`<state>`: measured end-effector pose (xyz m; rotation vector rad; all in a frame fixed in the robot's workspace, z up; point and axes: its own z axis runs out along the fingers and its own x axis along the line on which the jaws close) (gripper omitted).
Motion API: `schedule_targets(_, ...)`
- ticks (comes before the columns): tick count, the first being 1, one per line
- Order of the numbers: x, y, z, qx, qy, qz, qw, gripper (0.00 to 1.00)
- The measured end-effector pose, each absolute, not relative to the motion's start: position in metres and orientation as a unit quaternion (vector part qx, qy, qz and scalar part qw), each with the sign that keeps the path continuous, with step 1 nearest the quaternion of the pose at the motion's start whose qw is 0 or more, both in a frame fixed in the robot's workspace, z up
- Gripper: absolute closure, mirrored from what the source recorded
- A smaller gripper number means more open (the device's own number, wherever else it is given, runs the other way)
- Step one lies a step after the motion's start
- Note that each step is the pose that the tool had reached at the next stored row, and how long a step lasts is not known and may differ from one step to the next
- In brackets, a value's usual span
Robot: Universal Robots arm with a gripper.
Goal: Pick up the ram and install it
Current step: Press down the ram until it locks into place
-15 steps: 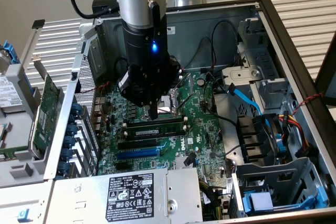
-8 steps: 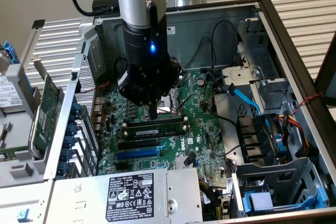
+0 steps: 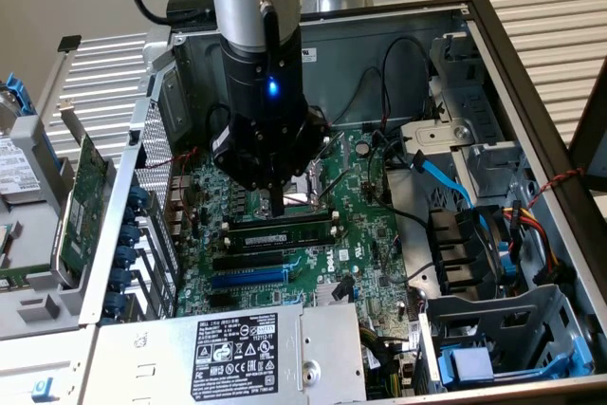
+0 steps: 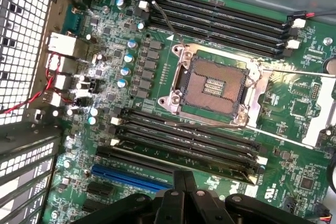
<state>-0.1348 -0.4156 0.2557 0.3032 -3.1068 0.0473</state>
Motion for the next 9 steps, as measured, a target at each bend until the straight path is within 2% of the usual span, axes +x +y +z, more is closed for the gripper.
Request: schedule_targets(9,-0.1348,-0.4156,0.2557,0.057,-0.998,0.017,0.000,0.89)
